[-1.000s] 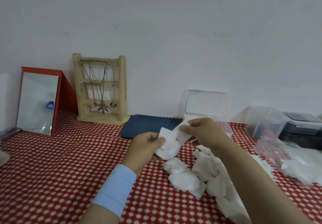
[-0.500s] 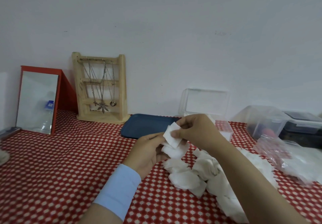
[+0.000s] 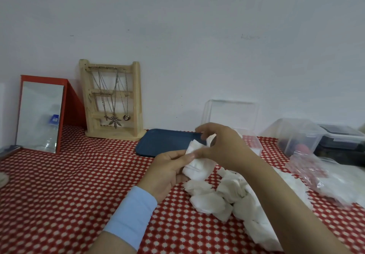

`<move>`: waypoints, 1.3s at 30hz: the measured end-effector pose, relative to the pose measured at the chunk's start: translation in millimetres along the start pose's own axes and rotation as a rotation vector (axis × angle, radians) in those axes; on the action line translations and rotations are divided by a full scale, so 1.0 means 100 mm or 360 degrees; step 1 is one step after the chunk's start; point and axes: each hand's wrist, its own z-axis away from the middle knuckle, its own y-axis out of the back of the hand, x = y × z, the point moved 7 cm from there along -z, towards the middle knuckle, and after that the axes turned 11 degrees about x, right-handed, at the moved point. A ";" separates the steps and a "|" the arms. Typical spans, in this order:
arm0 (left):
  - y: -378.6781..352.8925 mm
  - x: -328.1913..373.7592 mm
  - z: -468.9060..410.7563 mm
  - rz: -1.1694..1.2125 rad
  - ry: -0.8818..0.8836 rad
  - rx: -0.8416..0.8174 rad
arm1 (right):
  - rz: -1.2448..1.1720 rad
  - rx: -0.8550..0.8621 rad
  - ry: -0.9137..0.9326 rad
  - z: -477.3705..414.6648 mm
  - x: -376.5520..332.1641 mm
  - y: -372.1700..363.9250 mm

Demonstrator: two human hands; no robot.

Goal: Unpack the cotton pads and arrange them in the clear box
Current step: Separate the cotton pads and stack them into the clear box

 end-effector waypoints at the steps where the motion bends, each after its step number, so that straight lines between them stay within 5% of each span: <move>1: 0.01 0.00 -0.01 -0.0002 -0.0009 0.0007 | -0.0011 -0.0033 -0.0051 0.01 0.02 -0.01; 6: 0.05 0.01 -0.02 0.0040 -0.0009 0.0049 | -0.0377 -0.0389 -0.0366 0.08 0.16 -0.10; 11: 0.11 0.05 -0.03 -0.0073 -0.0118 0.0223 | -0.0424 -0.0355 -0.0370 0.08 0.16 -0.15; 19: 0.23 0.03 -0.06 0.0429 0.0040 0.0405 | -0.0858 -0.0327 -0.0715 0.08 0.34 -0.13; 24: 0.43 0.01 -0.09 0.0335 -0.0003 0.0627 | -0.0995 -0.0296 -0.0632 0.02 0.32 -0.05; 31: 0.17 -0.06 -0.04 0.0348 0.0165 0.0335 | -0.1084 -0.0449 -0.0581 0.05 0.20 -0.15; 39: 0.06 -0.05 0.03 0.0468 0.0257 0.0223 | -0.0877 -0.0203 -0.0579 0.04 0.23 -0.14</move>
